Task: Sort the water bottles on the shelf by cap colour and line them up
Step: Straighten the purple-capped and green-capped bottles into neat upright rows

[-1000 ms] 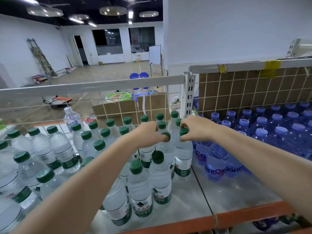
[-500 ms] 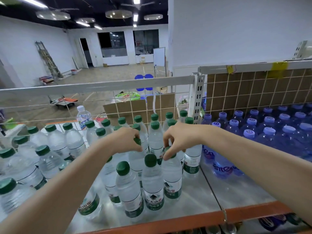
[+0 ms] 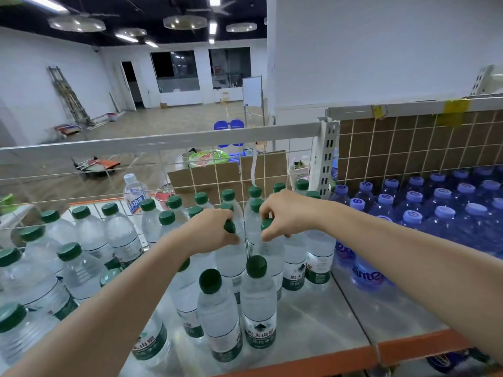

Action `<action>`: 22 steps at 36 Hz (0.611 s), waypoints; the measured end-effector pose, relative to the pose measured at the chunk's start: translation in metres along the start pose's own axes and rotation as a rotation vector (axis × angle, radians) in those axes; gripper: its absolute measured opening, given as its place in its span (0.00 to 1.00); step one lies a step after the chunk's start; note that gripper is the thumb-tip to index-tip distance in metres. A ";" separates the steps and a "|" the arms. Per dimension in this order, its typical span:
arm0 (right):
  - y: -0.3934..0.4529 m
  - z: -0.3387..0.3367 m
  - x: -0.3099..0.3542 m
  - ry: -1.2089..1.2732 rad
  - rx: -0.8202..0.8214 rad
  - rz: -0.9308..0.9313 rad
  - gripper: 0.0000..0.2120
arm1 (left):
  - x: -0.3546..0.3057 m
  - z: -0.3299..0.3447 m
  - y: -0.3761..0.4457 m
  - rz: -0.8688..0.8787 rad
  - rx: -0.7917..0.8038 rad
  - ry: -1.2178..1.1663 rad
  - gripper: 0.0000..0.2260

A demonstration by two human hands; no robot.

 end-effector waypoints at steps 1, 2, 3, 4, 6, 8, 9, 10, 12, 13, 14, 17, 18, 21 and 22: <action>0.003 0.002 0.001 0.007 -0.010 0.006 0.14 | 0.000 0.001 0.001 0.002 -0.005 0.001 0.14; 0.005 0.003 0.001 0.015 -0.019 0.014 0.14 | 0.001 0.003 0.003 0.005 -0.008 0.004 0.14; 0.008 0.005 0.002 0.021 -0.026 0.022 0.13 | 0.001 0.005 0.004 0.007 -0.011 0.007 0.14; 0.010 0.006 0.002 0.020 -0.031 0.030 0.13 | 0.002 0.006 0.006 0.006 -0.014 0.008 0.14; 0.015 0.008 0.001 0.012 -0.045 0.048 0.15 | 0.004 0.009 0.008 -0.001 -0.023 0.010 0.14; 0.020 0.011 -0.001 0.007 -0.065 0.064 0.19 | 0.004 0.011 0.010 -0.003 -0.028 0.016 0.14; 0.022 0.013 -0.002 0.003 -0.072 0.070 0.21 | 0.004 0.012 0.012 -0.002 -0.028 0.019 0.14; 0.024 0.015 -0.002 -0.006 -0.079 0.074 0.21 | 0.004 0.012 0.013 0.000 -0.029 0.022 0.14; 0.028 0.018 -0.004 -0.030 -0.104 0.076 0.16 | 0.004 0.012 0.015 0.004 -0.036 0.027 0.14; 0.029 0.018 -0.004 -0.038 -0.114 0.076 0.15 | 0.004 0.012 0.016 0.005 -0.040 0.027 0.14; 0.030 0.018 -0.004 -0.050 -0.119 0.077 0.16 | 0.005 0.012 0.017 0.007 -0.041 0.029 0.14; 0.030 0.016 -0.003 -0.114 -0.105 0.090 0.16 | 0.006 0.013 0.019 0.010 -0.026 0.066 0.15; 0.029 0.016 -0.002 -0.146 -0.091 0.094 0.15 | 0.005 0.013 0.019 0.013 -0.017 0.081 0.15; 0.030 0.017 0.000 -0.231 -0.059 0.095 0.14 | 0.004 0.013 0.019 0.026 0.017 0.104 0.16; 0.030 0.018 0.000 -0.248 -0.055 0.093 0.14 | 0.004 0.014 0.019 0.033 0.031 0.107 0.17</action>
Point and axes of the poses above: each hand's wrist, its own y-axis towards the middle knuckle, its own z-axis out of the palm, x = y × z, the point moved 1 cm from there along y, towards the middle knuckle
